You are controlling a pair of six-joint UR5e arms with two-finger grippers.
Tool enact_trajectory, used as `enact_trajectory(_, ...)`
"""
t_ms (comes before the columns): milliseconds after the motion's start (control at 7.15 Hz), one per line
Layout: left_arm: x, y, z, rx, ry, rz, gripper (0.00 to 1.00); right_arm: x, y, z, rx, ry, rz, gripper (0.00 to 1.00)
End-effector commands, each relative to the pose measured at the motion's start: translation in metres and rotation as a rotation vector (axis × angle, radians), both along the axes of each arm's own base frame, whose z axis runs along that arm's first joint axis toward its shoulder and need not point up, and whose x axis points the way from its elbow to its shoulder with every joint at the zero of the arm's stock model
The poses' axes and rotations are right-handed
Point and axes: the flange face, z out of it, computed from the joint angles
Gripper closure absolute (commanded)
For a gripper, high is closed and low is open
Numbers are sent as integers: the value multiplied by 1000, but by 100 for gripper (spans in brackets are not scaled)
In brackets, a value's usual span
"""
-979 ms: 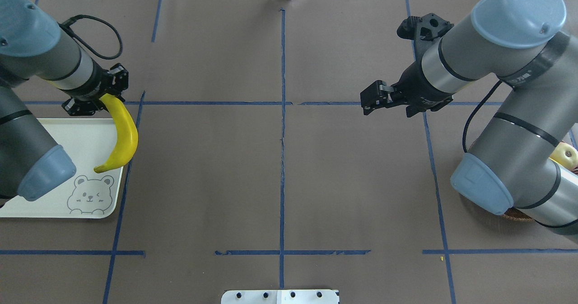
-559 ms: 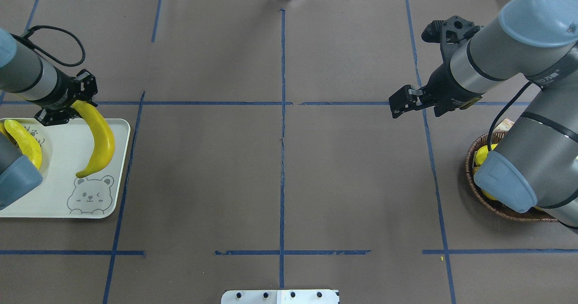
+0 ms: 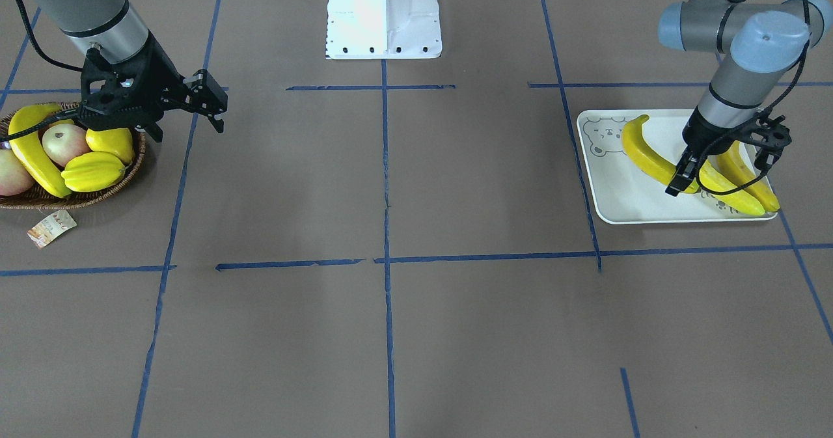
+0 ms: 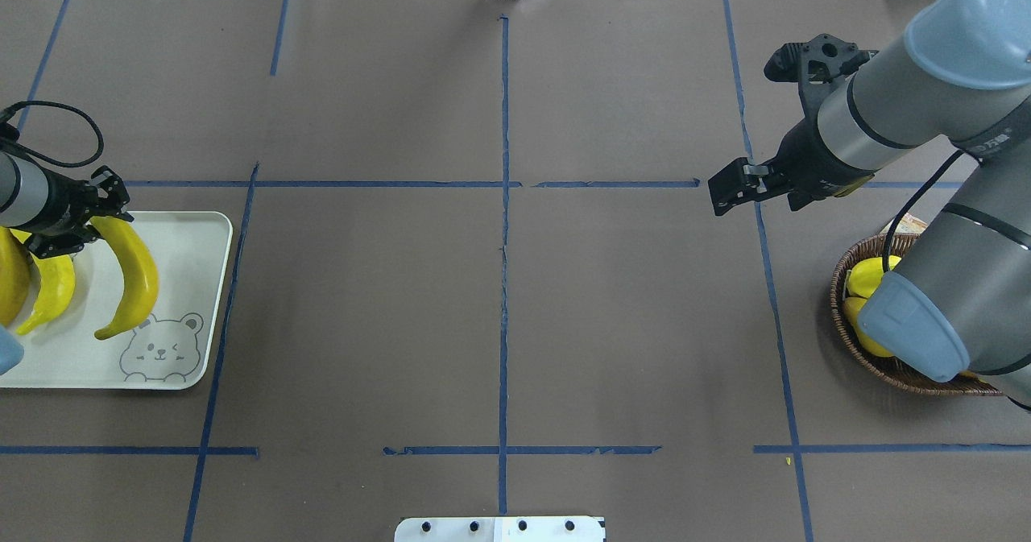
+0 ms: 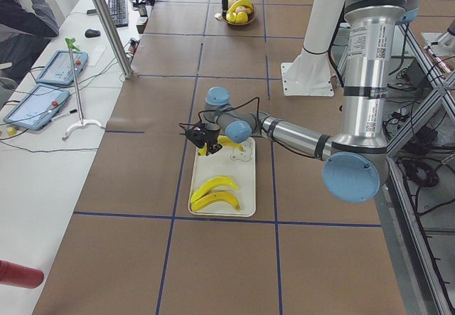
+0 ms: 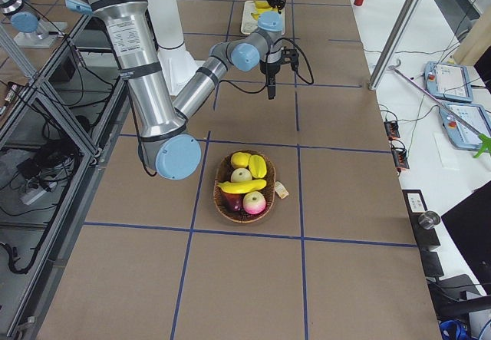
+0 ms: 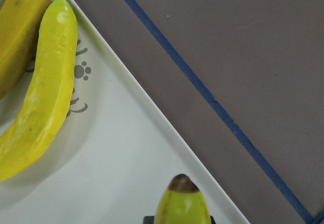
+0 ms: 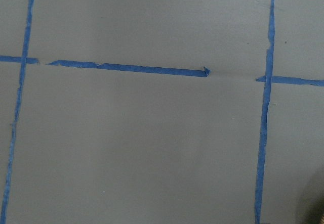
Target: Transfer all bananas from basket to plate
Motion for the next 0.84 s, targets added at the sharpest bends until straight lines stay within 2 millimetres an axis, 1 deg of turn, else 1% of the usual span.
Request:
enact_trajectory(0,-31,-18,39,39,-55,24,73,0,0,0,2,-1,0,1)
enact_trajectory(140,-35,-20,45,59,-72,52,67,-1,1,-1,3,-2,-2,0)
enact_trajectory(280,-35,-20,48,71,-75,65,46,0,0,0,2,-1,0,0)
enact_trajectory(559,-35,-21,70,105,-58,68,0,0,0,0,2,-1,0,0)
enact_trajectory(699,-43,-15,75,127,-58,109,0,0,0,0,2,-1,-2,1)
